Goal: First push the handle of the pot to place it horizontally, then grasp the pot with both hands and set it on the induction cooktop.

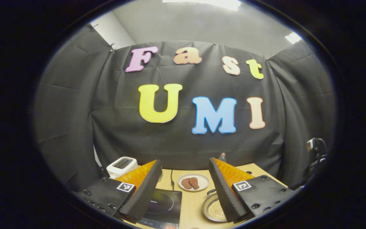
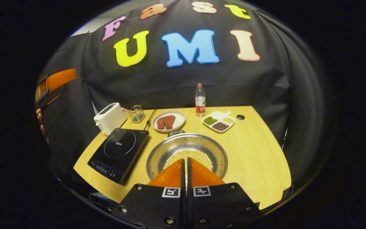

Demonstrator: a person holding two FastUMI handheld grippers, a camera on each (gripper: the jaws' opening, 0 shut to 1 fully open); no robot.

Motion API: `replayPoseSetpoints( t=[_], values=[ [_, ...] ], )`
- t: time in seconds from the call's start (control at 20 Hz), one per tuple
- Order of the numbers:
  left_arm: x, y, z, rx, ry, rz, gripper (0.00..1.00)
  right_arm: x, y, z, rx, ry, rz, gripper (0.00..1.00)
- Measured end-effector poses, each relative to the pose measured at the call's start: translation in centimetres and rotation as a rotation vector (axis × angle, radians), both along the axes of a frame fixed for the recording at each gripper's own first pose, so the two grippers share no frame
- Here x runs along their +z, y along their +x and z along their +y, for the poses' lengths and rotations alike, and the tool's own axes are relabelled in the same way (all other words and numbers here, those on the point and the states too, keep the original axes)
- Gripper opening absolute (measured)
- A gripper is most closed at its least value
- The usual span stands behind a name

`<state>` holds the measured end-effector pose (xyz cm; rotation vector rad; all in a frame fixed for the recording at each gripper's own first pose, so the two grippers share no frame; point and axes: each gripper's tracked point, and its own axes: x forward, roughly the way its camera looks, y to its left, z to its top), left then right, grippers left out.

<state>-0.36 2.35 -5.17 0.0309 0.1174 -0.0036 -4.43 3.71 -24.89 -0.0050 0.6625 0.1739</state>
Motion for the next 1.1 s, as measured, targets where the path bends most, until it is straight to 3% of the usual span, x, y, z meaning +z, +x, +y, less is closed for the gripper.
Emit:
replayPoseSetpoints(
  t=[0.45, 0.5, 0.65, 0.7, 1.1],
  values=[
    [-1.6, -0.5, 0.0, 0.021, 0.005, 0.038, 0.99, -7.9, -5.0, 0.7, 0.071, 0.013, 0.306, 0.01],
    [-1.8, -0.5, 0.1, 0.025, 0.006, 0.040, 0.95, -8.5, -5.1, 0.8, 0.076, 0.011, 0.325, 0.01],
    [-2.1, -0.9, 0.2, 0.036, 0.004, 0.048, 0.99, -10.1, -5.6, 1.3, 0.091, 0.001, 0.370, 0.00],
    [-2.2, -1.0, 0.3, 0.041, 0.004, 0.049, 0.95, -10.6, -5.7, 1.3, 0.094, -0.007, 0.387, 0.01],
    [-2.9, -1.5, 1.0, 0.069, 0.007, 0.061, 0.95, -13.3, -5.6, 1.2, 0.078, -0.032, 0.453, 0.01]
  ],
)
